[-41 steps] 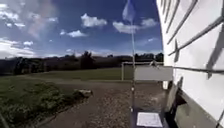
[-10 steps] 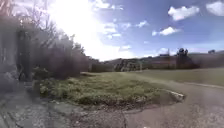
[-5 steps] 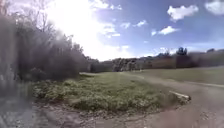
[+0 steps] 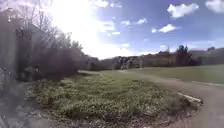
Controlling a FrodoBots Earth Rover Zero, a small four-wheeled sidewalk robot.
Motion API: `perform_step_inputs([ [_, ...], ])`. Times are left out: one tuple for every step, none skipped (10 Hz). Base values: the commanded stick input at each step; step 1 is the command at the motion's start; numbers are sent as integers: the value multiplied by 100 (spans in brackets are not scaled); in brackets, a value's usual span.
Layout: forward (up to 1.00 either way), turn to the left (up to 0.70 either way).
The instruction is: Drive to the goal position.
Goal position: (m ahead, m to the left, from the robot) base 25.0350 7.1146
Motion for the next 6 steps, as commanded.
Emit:
perform_step_inputs([
  [12,0],
  [53,1],
  [44,1],
  [0,0],
  [0,0],
  [0,0],
])
